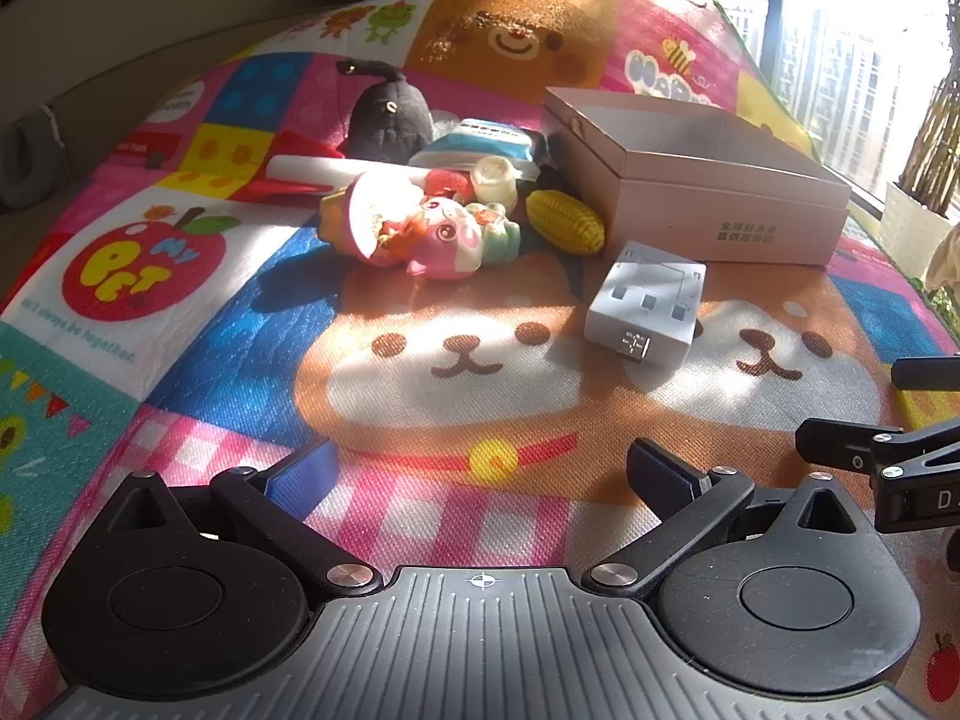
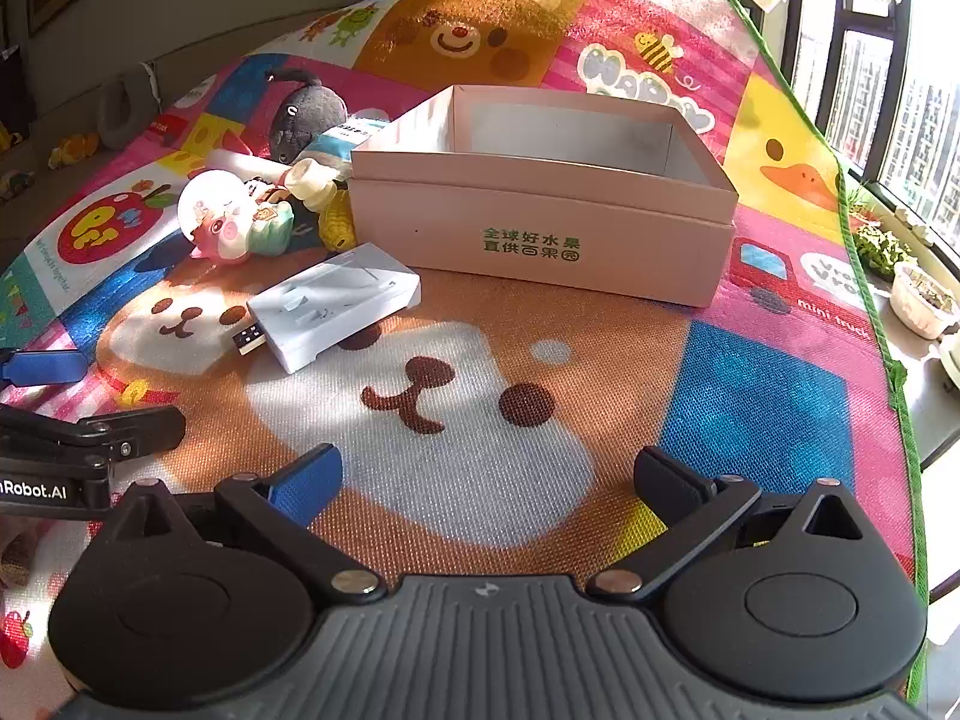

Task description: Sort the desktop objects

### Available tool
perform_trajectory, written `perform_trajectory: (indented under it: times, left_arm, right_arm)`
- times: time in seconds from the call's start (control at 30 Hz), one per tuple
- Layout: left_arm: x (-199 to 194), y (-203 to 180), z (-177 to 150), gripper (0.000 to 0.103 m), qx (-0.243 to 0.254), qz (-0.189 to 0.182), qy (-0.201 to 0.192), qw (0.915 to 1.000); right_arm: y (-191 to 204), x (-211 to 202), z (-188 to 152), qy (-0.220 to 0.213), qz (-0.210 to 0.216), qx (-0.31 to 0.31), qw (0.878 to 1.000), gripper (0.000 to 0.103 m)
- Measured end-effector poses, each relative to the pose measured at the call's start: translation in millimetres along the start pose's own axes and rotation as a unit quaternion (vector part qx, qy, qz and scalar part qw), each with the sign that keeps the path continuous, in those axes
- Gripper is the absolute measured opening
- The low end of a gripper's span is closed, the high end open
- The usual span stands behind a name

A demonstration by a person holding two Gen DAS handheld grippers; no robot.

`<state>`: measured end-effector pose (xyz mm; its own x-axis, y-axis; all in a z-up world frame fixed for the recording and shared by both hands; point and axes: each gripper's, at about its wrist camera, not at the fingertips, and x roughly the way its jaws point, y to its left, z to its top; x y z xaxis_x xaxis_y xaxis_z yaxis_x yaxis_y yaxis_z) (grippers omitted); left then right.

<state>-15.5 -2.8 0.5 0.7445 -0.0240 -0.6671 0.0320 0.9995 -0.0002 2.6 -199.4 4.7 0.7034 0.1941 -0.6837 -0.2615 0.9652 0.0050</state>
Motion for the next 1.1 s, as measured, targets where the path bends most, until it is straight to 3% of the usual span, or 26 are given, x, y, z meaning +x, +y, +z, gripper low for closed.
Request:
perform_trajectory:
  times: [1.1]
  left_arm:
    - [-0.7, 0.4, 0.8, 0.103, 0.0, 0.001, -0.001, 1.0]
  right_arm:
    - [2.3, -11.4, -12.6, -0.012, 0.0, 0.001, 1.0, 0.103]
